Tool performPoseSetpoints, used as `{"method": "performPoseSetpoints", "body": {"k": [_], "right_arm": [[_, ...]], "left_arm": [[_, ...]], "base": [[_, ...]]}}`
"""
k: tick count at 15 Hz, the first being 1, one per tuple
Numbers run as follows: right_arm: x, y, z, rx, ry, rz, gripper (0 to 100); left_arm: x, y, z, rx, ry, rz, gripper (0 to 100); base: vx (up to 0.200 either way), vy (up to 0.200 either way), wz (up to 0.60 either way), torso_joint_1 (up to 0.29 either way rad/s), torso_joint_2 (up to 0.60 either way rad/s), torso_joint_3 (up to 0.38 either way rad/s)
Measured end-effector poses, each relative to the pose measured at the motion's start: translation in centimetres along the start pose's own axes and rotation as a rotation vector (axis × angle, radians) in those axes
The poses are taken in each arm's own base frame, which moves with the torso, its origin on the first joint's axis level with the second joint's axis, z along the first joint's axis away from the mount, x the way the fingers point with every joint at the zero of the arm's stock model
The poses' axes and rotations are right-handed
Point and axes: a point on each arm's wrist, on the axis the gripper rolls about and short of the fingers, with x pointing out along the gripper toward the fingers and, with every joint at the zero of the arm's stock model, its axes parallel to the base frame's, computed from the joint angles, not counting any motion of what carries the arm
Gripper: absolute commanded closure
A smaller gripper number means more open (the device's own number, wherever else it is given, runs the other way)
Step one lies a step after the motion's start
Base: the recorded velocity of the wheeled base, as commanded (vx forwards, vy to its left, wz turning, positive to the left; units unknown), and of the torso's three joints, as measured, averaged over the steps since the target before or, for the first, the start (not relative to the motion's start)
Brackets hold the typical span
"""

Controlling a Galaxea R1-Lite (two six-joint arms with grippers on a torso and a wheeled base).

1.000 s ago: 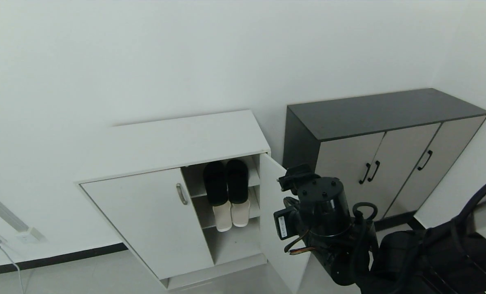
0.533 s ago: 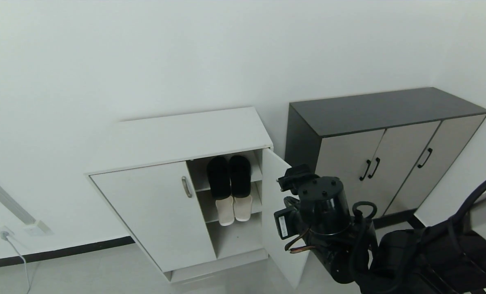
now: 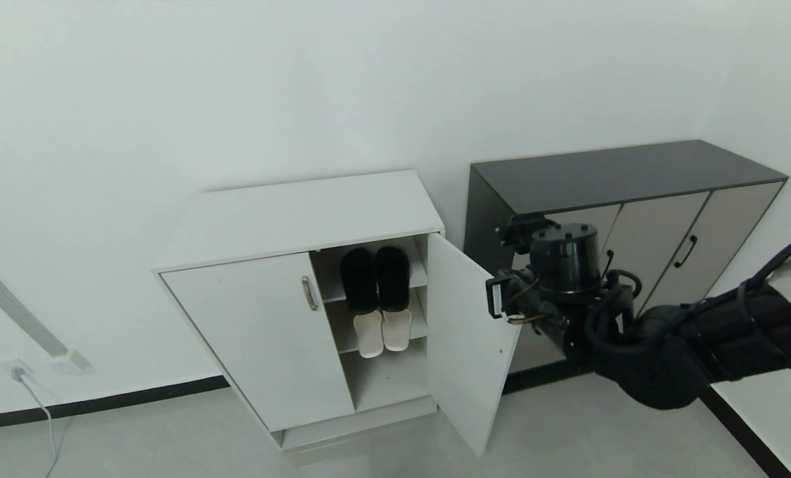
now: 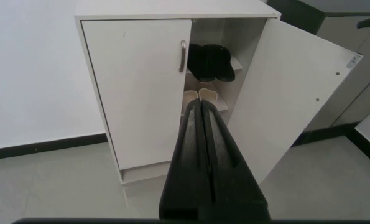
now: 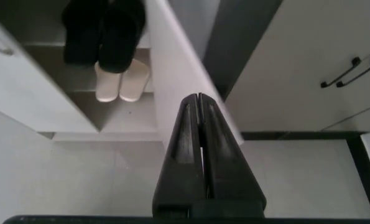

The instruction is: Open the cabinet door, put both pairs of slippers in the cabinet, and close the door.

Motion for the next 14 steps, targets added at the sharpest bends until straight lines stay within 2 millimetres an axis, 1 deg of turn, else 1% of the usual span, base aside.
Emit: {"method": "performPoseSetpoints", "body": {"k": [2,3,5,7,9,12,14], "right_arm": [[1.8,-1.9,1.1,0.038,0.015,-0.005,100],[2.6,-2.6,1.4,0.058,0.017,-0.003,100],[3.9,-3.2,1.3,0.071,0.022,-0.012,100],[5.1,-3.5,0.5,0.072,0.04,-0.024,100],[6.4,-3.3,-0.6,0.073,0.06,-0.029,100],[7.5,-3.0,-1.9,0.07,0.089,-0.034,100],[7.9,-2.9,-2.5,0.067,0.099,-0.035,100]], "left_arm": [[0.0,0.0,0.0,0.0,0.0,0.0,100],[0.0,0.0,0.0,0.0,0.0,0.0,100],[0.0,0.0,0.0,0.0,0.0,-0.001,100],[0.0,0.0,0.0,0.0,0.0,0.0,100],[0.0,0.0,0.0,0.0,0.0,0.0,100],[0.0,0.0,0.0,0.0,0.0,0.0,100],[0.0,0.0,0.0,0.0,0.0,0.001,100]], "base": [[0.0,0.0,0.0,0.0,0.0,0.0],[0.0,0.0,0.0,0.0,0.0,0.0],[0.0,0.0,0.0,0.0,0.0,0.0],[0.0,0.0,0.0,0.0,0.0,0.0],[0.0,0.0,0.0,0.0,0.0,0.0],[0.0,0.0,0.0,0.0,0.0,0.0],[0.0,0.0,0.0,0.0,0.0,0.0]]}}
